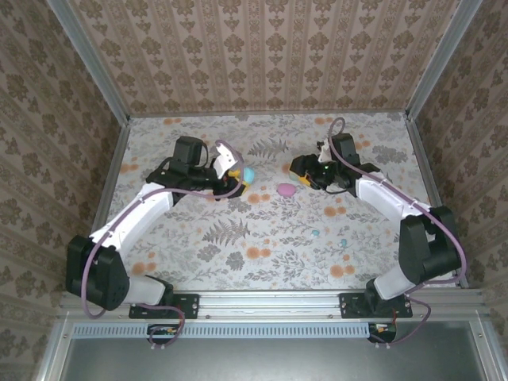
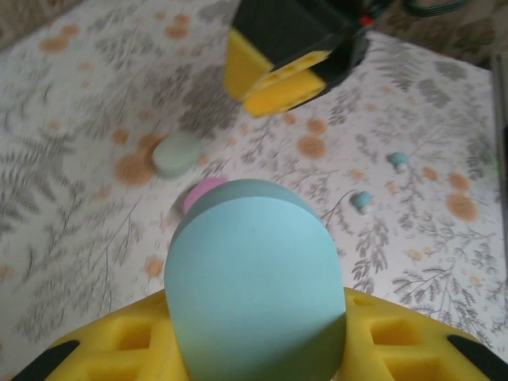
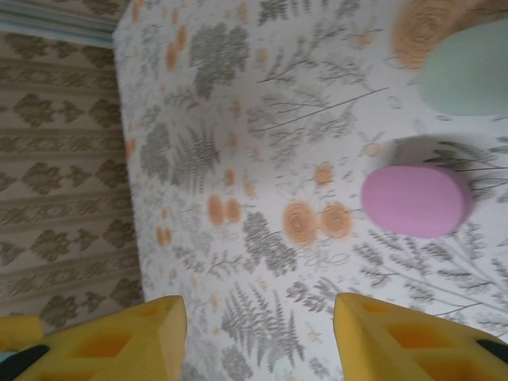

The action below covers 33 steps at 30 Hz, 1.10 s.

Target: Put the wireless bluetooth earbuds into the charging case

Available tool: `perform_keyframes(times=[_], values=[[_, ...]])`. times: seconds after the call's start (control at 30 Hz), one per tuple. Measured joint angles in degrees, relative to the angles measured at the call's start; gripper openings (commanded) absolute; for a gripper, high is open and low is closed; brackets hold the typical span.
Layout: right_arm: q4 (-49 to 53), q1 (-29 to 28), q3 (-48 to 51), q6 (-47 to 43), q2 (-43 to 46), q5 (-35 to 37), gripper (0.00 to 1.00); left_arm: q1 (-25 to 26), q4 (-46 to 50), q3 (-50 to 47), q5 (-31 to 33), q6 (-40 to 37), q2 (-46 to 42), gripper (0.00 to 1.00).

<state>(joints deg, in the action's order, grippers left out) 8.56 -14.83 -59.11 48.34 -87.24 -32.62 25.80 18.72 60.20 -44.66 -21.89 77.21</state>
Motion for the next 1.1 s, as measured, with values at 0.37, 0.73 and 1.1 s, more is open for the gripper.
perform_keyframes(times=[0.37,0.73,1.1], values=[[-1.8,-0.8,-4.9,-0.7,6.0,-11.6,0.58,2.3,5.9,2.6,-5.6,-9.1,-0.5,0.31],[7.5,-8.8,-13.1,-4.6,4.5,-14.3,0.59,3.9,7.8,3.8,-3.3,-10.9,-0.5,0.31],[17.6,-12.5,-19.0,-8.7,-0.3,-14.5,0.58,4.6,8.2,3.8,-1.8,-11.2,-0.5,0.31]])
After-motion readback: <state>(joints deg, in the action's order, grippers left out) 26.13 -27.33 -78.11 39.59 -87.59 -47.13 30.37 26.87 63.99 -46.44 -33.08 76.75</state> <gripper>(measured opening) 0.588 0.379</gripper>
